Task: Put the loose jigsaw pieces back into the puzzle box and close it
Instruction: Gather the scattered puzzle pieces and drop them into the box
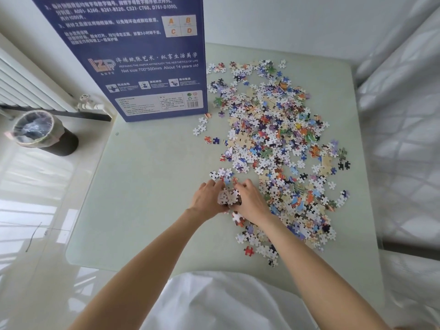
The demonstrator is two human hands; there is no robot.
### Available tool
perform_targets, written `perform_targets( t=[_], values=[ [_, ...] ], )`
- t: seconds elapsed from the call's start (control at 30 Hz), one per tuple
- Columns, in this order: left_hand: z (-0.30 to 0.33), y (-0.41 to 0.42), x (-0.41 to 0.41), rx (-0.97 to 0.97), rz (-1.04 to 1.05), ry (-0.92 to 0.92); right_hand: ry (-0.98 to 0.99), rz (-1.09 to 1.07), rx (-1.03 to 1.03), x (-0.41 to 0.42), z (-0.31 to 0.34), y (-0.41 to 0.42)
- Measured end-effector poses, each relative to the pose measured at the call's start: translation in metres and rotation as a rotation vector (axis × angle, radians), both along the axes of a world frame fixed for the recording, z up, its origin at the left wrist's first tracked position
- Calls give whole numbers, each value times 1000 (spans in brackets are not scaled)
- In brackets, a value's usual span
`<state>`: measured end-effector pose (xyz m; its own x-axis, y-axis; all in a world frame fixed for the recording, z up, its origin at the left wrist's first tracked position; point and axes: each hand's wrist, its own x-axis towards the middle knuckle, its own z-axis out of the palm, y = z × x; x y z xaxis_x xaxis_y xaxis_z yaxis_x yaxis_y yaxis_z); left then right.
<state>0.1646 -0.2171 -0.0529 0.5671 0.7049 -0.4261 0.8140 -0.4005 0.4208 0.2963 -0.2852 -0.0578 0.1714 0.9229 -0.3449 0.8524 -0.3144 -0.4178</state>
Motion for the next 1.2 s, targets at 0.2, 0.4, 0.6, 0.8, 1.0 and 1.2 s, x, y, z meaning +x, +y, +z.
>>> perform_targets(
  t=[0.2,0.4,0.6,0.8,1.0,1.2],
  values=[
    [3,2,-5,22,-55,-29,84,-35,-24,8,2,0],
    [6,6,-8,34,-109,-41,63,75,-79,2,7,5],
    [9,13,-13,29,-112,-11,11,102,-20,-2,8,12],
    [9,18,-20,-25,29,-77,113,73,-30,4,10,14],
    [10,25,-27,-37,131,-85,124,30,-16,8,13,15],
    [16,36,-33,-59,237,-126,187,-105,44,16,21,20]
  ],
)
